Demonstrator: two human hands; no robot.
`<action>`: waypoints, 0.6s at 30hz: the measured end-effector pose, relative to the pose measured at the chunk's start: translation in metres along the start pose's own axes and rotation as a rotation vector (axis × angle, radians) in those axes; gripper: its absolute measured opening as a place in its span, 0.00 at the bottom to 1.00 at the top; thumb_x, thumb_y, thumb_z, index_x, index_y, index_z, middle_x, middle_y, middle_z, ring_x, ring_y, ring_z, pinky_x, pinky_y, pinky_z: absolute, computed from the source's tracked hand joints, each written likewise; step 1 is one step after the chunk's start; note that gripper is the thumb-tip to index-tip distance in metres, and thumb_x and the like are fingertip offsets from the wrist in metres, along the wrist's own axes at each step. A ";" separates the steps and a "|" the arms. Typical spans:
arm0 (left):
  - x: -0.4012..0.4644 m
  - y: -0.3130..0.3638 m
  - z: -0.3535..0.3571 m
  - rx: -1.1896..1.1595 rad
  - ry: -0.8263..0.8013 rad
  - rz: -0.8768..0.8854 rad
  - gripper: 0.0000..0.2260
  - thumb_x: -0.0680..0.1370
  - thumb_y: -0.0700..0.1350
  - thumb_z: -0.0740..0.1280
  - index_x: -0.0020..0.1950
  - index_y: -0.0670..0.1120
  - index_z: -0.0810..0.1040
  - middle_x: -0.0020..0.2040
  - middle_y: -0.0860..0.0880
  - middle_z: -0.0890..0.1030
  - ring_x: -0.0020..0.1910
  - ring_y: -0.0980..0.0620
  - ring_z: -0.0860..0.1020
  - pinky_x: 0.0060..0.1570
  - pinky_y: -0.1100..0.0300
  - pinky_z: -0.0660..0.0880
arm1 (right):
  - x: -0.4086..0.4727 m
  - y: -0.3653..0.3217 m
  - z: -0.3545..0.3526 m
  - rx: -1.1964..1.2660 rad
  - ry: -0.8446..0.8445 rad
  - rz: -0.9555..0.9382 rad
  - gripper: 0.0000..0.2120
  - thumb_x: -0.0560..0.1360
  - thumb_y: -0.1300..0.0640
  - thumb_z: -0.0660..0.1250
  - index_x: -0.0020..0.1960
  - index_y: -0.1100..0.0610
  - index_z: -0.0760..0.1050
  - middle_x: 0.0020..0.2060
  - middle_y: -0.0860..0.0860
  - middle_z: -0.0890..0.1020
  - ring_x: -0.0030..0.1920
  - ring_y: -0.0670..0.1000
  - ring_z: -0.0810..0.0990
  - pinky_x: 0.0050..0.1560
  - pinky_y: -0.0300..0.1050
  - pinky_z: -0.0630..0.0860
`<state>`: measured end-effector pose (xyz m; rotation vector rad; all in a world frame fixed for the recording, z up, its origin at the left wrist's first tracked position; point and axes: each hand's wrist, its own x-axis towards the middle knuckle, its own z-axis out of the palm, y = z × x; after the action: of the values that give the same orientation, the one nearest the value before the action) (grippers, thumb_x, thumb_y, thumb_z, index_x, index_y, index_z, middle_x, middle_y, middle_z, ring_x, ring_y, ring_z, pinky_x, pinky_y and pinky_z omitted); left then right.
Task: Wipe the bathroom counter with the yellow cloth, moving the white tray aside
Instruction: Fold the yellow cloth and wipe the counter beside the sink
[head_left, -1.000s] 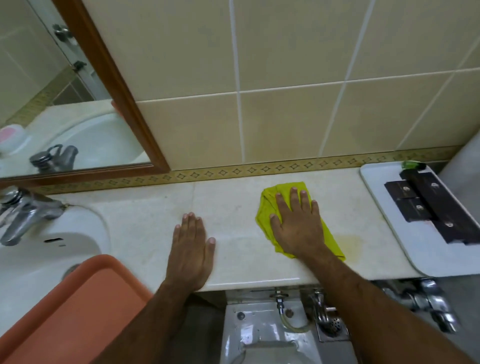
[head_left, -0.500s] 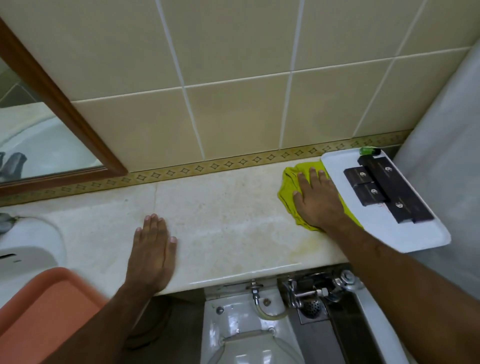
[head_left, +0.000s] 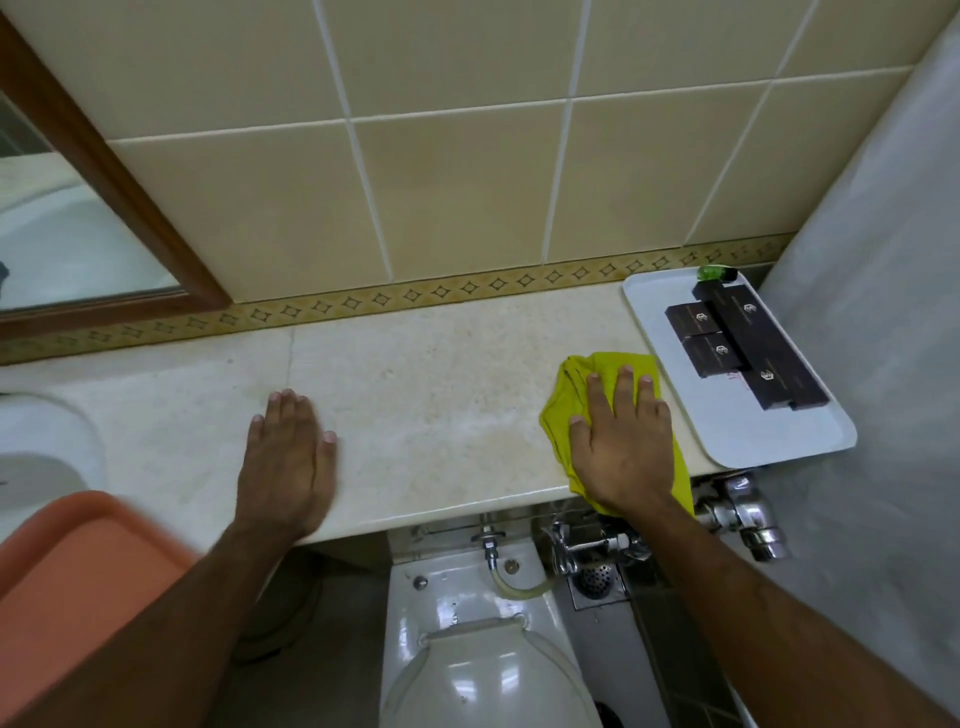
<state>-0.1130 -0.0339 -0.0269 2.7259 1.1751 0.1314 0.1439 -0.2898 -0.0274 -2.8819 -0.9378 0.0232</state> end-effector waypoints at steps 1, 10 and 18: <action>0.000 0.001 -0.001 0.002 0.006 -0.001 0.32 0.80 0.57 0.42 0.77 0.38 0.54 0.79 0.38 0.56 0.79 0.43 0.52 0.77 0.46 0.50 | -0.003 -0.008 0.001 0.000 0.003 0.022 0.31 0.76 0.44 0.52 0.76 0.56 0.62 0.76 0.65 0.61 0.76 0.68 0.58 0.73 0.64 0.58; -0.028 -0.018 -0.041 0.100 0.072 -0.155 0.30 0.81 0.54 0.44 0.76 0.34 0.54 0.78 0.35 0.56 0.78 0.39 0.53 0.77 0.45 0.50 | -0.018 -0.122 0.014 -0.014 -0.003 -0.044 0.32 0.76 0.43 0.53 0.76 0.57 0.64 0.76 0.66 0.62 0.75 0.70 0.58 0.72 0.66 0.58; -0.094 -0.121 -0.047 0.102 0.065 -0.428 0.30 0.80 0.51 0.47 0.74 0.31 0.58 0.74 0.30 0.61 0.75 0.33 0.58 0.75 0.39 0.54 | -0.026 -0.269 0.032 0.023 -0.039 -0.279 0.33 0.76 0.41 0.50 0.77 0.55 0.59 0.77 0.65 0.58 0.76 0.69 0.54 0.74 0.66 0.53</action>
<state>-0.2705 -0.0154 -0.0053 2.4945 1.7947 0.1063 -0.0366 -0.0856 -0.0304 -2.7116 -1.3277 0.0663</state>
